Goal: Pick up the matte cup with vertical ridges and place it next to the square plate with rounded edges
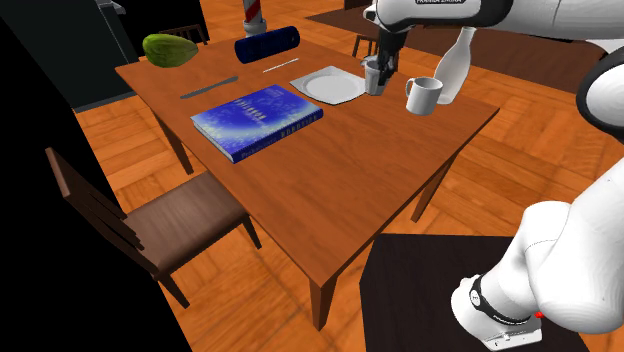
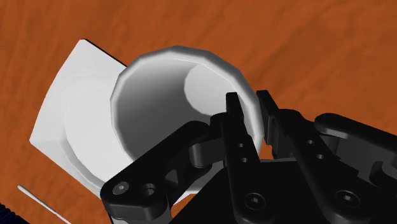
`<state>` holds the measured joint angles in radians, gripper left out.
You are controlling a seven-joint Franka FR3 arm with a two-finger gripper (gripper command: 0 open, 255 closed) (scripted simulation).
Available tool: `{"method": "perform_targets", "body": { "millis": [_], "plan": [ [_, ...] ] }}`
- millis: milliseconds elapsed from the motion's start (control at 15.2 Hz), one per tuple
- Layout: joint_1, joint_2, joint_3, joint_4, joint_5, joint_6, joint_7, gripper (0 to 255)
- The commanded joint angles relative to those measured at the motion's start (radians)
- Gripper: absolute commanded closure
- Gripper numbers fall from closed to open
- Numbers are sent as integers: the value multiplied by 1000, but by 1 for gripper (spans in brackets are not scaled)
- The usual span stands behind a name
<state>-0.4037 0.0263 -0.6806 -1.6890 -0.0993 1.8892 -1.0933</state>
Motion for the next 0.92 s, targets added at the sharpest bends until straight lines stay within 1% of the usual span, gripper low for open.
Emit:
{"method": "perform_targets", "body": {
  "millis": [0, 726, 858],
  "plan": [
    [0, -1, 0, -27, -2, 26, 4, 255],
    [-1, 5, -1, -167, -4, 171, 16, 255],
    [-1, 4, -1, -167, -4, 171, 16, 255]
  ]
}}
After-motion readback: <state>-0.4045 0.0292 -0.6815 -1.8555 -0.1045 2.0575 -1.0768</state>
